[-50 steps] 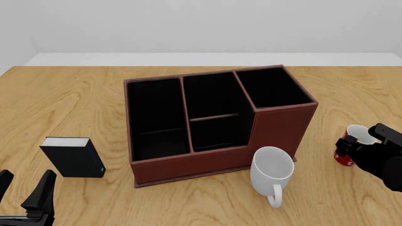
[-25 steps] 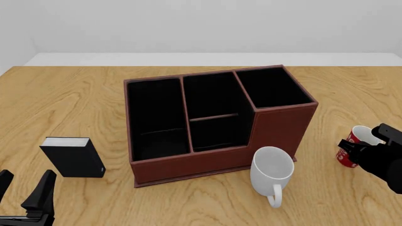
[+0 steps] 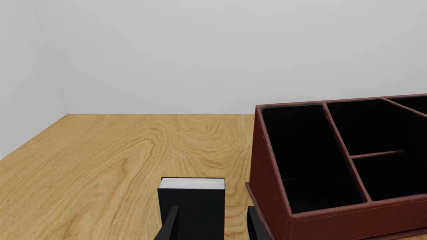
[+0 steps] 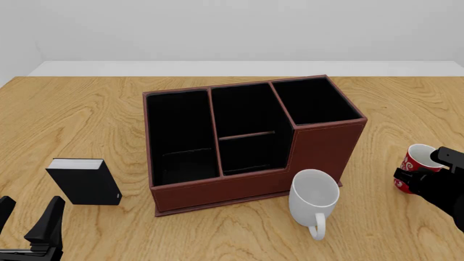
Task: Pick up the red mug and place it to the right of the caddy.
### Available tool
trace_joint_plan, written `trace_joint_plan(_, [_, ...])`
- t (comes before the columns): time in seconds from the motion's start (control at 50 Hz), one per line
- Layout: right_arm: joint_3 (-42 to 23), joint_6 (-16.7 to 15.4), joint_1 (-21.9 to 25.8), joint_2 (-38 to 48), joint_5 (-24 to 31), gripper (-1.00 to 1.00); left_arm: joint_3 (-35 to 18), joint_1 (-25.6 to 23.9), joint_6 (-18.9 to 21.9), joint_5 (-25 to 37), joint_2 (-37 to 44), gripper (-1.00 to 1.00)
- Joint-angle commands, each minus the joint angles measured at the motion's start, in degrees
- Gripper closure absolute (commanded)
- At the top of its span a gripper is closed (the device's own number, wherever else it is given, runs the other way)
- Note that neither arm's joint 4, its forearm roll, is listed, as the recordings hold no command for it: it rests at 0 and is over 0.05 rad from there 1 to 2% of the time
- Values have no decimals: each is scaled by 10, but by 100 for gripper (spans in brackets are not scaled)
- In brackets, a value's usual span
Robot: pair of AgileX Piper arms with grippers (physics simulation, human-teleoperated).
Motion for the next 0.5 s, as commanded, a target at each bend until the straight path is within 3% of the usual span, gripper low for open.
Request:
trace_joint_plan(0.02, [11,-7,19,-1,-31,100,0,0,0,0,0,-100])
trace_joint_plan(0.16, [16,-11,38,-16,-39,100,0,0,0,0,0,-100])
trace_joint_plan(0.2, [13,-17,59,-18,-40,100,0,0,0,0,0,-100])
trace_joint_plan(0.36, [2,-44,65,6,-54,100,0,0,0,0,0,-100])
trace_joint_plan(0.5, [-6,-39,86,34,-71,100,0,0,0,0,0,-100])
